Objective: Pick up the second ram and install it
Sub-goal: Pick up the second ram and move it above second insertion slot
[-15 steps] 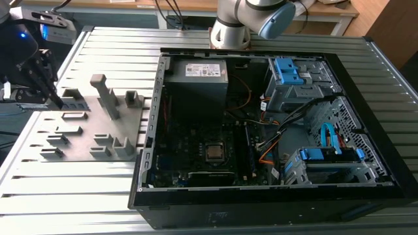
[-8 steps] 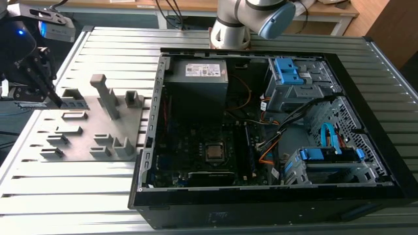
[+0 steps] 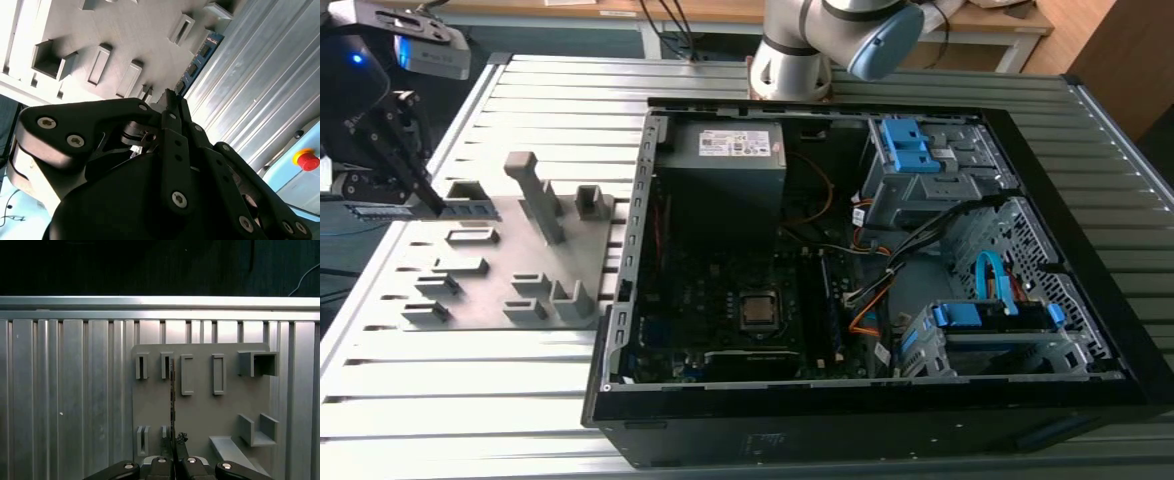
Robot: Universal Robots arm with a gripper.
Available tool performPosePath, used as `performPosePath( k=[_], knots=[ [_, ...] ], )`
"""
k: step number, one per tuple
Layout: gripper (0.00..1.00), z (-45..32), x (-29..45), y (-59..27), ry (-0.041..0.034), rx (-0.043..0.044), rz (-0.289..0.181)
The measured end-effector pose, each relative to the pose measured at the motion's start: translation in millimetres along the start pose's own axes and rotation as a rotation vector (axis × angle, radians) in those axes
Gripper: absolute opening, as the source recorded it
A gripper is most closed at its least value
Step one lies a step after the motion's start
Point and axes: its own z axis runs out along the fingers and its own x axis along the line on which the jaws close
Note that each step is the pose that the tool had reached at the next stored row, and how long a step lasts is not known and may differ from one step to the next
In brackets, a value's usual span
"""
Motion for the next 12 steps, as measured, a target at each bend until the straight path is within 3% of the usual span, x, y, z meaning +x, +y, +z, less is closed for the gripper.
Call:
performPosePath(
  k=[12],
  knots=[
    [0.14,-9.3,0.0,-0.4,0.0001,-0.0001,0.000]
  ],
)
